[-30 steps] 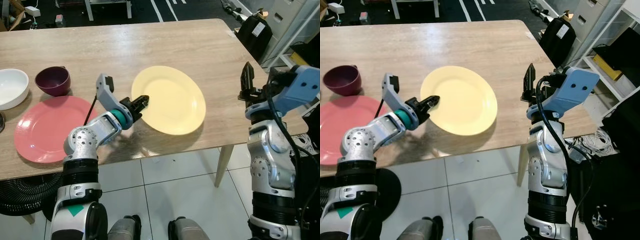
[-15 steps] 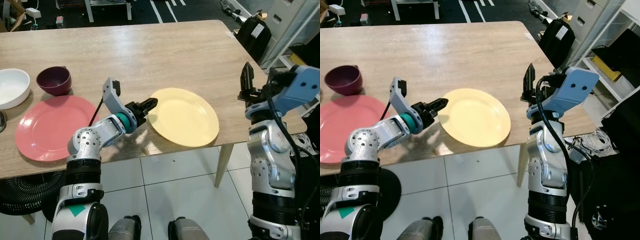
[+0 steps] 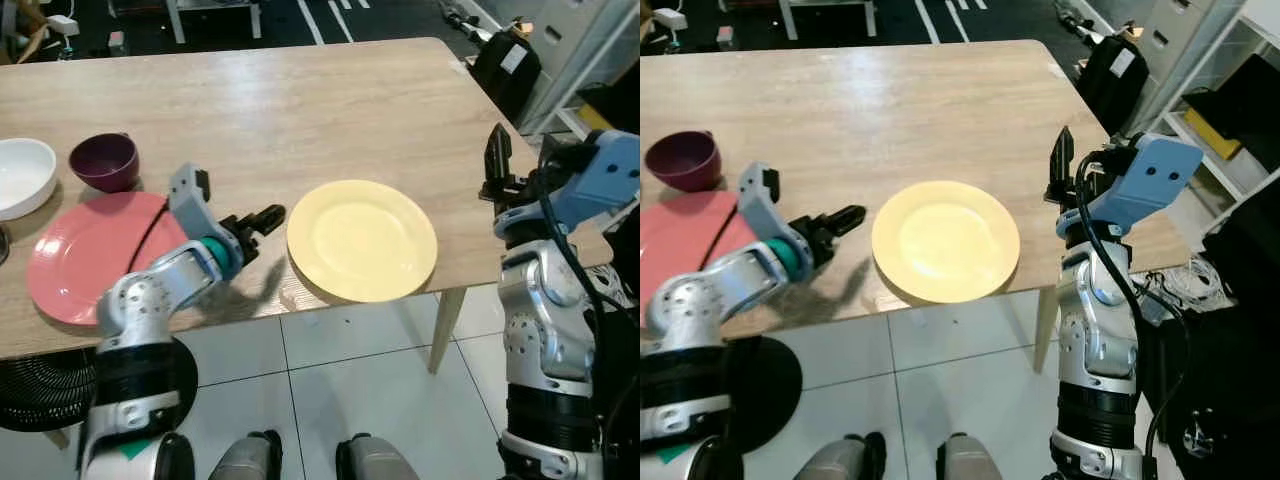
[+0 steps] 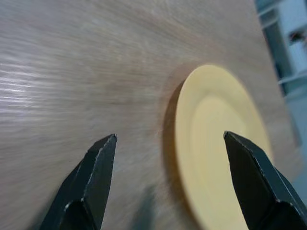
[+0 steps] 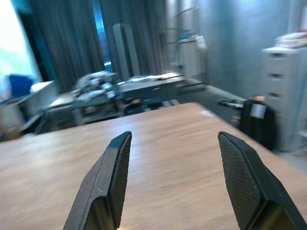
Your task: Setting the table
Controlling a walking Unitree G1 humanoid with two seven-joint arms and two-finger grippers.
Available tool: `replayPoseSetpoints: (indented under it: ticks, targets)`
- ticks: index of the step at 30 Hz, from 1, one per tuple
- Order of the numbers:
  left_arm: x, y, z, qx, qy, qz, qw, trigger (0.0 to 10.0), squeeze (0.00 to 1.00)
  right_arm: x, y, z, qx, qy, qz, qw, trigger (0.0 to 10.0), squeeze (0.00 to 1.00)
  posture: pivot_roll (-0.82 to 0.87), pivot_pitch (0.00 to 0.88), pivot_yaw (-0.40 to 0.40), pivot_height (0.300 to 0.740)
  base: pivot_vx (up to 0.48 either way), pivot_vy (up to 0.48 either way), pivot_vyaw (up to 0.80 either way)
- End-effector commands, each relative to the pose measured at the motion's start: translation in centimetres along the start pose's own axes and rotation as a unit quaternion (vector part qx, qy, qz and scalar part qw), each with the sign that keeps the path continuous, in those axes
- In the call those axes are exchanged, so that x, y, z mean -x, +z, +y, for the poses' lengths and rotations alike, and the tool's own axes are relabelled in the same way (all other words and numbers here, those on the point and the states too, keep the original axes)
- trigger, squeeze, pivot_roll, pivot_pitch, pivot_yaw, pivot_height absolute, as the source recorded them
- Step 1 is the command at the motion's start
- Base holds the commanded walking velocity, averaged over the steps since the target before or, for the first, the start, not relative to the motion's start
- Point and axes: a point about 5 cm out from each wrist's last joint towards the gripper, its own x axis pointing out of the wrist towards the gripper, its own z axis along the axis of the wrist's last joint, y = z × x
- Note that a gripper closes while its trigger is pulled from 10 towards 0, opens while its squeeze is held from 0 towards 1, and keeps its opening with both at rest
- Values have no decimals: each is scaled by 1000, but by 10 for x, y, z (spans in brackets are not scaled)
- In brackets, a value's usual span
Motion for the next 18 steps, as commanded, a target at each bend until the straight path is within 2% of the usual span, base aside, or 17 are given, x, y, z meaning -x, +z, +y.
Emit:
replayPoseSetpoints:
  ticks: [1,2,4,6,7,10,11,13,18]
  targets:
    - [12,-3,-2,-34,-10,22,999,10000,0,4,0,-1,10,45,17,999,10000,0,-41,33,38,740,0,0,0]
    - [12,-3,-2,-34,-10,22,999,10000,0,4,0,-1,10,45,17,999,10000,0,-41,33,38,740,0,0,0]
    - [26,-1,-2,-69,-27,32,997,10000,0,10,6,-13,49,121,39,991,10000,0,-41,33,38,740,0,0,0]
    - [30,2,-4,-90,-40,29,995,10000,0,19,11,-21,70,188,61,978,10000,0,-41,35,37,740,0,0,0]
    - [30,2,-4,-90,-40,29,995,10000,0,19,11,-21,70,188,61,978,10000,0,-41,35,37,740,0,0,0]
    - [29,6,-13,-123,-55,18,991,10000,0,40,18,-32,104,276,108,949,10000,0,-51,36,40,740,0,0,0]
    - [29,6,-13,-123,-55,18,991,10000,0,40,18,-32,104,276,108,949,10000,0,-51,36,40,740,0,0,0]
    - [27,9,-19,-148,-57,10,987,10000,0,52,22,-43,123,298,139,936,10000,0,-60,38,46,740,0,0,0]
    - [29,13,-23,-180,-56,-1,982,10000,0,65,24,-55,125,288,166,935,10000,0,-64,40,52,740,0,0,0]
